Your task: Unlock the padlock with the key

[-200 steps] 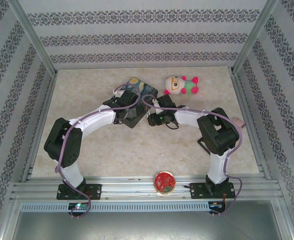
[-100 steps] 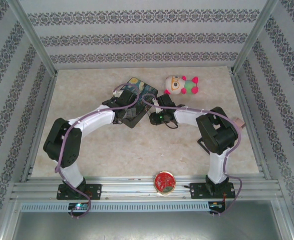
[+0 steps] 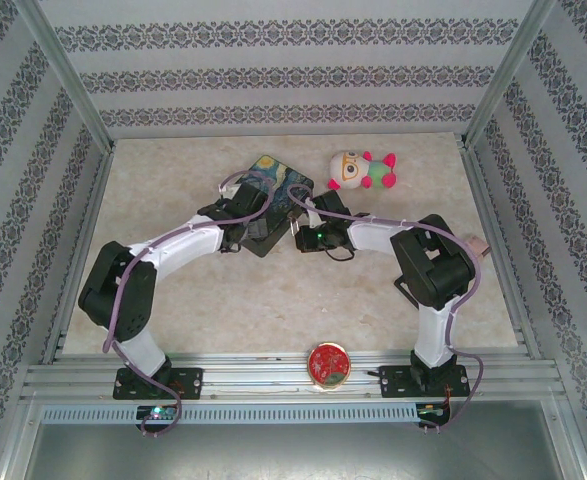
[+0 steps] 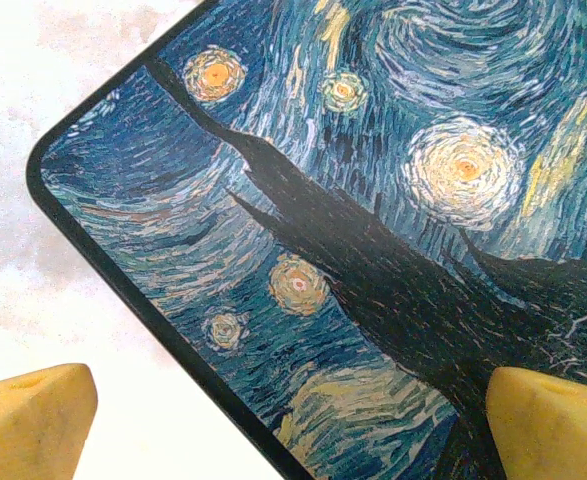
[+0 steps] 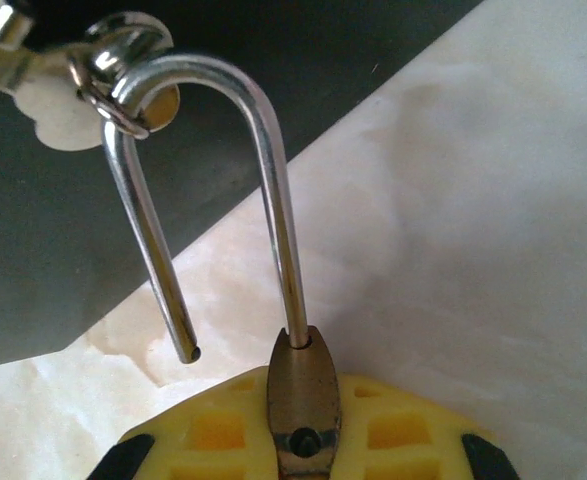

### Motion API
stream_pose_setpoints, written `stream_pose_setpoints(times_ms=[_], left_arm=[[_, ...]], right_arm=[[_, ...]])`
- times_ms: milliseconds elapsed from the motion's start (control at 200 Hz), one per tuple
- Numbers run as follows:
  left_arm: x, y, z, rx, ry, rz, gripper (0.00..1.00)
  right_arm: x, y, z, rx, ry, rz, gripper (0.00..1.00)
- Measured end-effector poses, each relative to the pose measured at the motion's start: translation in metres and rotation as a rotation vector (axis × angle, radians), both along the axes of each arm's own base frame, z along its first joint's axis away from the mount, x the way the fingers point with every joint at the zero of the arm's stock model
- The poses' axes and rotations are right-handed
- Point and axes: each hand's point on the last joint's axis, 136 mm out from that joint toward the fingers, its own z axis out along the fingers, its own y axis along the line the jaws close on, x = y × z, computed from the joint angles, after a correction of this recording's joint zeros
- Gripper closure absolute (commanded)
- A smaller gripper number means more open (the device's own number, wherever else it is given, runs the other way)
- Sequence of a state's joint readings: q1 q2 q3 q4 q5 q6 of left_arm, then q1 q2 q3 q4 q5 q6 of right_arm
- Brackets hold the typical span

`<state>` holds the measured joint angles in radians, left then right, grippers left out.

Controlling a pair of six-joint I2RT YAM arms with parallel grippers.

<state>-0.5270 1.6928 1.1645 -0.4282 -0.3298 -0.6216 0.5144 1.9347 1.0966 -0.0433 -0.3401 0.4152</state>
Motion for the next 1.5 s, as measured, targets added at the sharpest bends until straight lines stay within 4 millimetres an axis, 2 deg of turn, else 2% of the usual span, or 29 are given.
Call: stream_pose_setpoints(times_ms=[580, 924, 1499], left_arm=[[-0.004, 0.004, -0.001, -0.007, -0.012, 0.003, 0.01], [-0.005, 0.005, -0.002, -0.012, -0.021, 0.004, 0.01], [-0.005, 0.005, -0.002, -0.011, -0.022, 0.002, 0.01]], right_arm=[[-0.006, 0.014, 0.011, 0.268, 0.174, -0.146, 1.0], [0.005, 0.023, 0.016, 0.377, 0.206, -0.206, 1.0], [0.026, 0.024, 0.023, 0.499, 0.209, -0.273, 1.0]])
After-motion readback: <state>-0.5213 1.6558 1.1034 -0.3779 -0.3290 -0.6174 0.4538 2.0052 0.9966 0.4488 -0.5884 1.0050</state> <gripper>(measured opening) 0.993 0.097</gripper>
